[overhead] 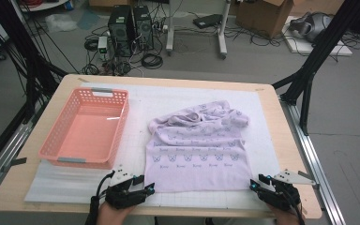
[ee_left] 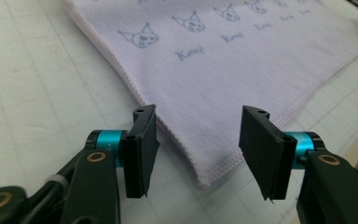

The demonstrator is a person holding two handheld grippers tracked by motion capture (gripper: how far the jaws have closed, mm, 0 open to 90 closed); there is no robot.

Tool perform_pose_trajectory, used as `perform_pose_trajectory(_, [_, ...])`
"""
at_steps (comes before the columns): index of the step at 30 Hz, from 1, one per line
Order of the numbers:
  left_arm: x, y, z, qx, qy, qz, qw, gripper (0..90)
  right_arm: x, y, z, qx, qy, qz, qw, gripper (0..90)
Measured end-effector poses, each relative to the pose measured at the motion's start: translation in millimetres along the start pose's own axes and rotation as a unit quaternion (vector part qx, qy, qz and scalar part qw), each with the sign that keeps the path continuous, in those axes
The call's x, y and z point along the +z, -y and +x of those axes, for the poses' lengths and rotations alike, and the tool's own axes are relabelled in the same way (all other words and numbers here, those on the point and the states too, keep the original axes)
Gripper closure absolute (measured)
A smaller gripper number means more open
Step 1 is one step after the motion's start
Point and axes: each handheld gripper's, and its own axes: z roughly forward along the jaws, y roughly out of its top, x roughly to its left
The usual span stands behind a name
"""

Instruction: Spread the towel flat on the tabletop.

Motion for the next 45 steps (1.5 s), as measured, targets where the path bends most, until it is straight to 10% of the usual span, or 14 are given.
perform_pose_trajectory(4, [-0.5,8.1,-7.6,0.055,-0.058,-0.018,0.9966,69.8,-2.4,3.0,6.3,0.001,0.022,0.001,0.9998,70.9])
perform_pose_trajectory(6, [-4.8,8.0,-6.6,0.043,-0.044,-0.010,0.9981,86.9,-4.3,4.4,8.0,0.003,0.016,0.003,0.9999,84.1])
perform_pose_trajectory(13, [-33.3,21.9,-2.2,0.004,-0.012,-0.006,0.9999,87.8,-27.4,14.7,22.4,-0.020,-0.008,0.015,0.9997,86.7])
perform_pose_trajectory(24, [-58.1,42.4,-17.0,0.015,0.028,0.001,0.9995,83.0,-64.3,48.4,40.3,-0.021,-0.034,0.020,0.9990,86.9])
perform_pose_trajectory(27, [-57.5,37.6,-14.3,0.009,0.017,-0.025,0.9995,60.7,-67.0,48.5,41.0,-0.014,-0.027,0.008,0.9995,71.3])
perform_pose_trajectory(35, [-23.5,15.8,0.6,0.002,-0.001,-0.020,0.9998,49.7,-41.8,26.7,38.6,-0.014,0.008,-0.005,0.9999,61.9])
perform_pose_trajectory(39, [-12.3,12.9,-3.6,0.029,-0.006,-0.011,0.9995,53.7,-21.2,19.9,38.9,-0.023,0.011,0.013,0.9996,64.7])
perform_pose_trajectory(41, [-13.3,16.8,-7.9,0.060,-0.033,-0.016,0.9975,72.2,-20.3,19.5,39.1,-0.017,0.003,0.012,0.9998,82.2])
perform_pose_trajectory(45, [-25.2,21.0,-12.4,0.052,-0.014,0.000,0.9986,87.6,-26.6,22.2,39.3,-0.016,-0.007,0.017,0.9997,86.3])
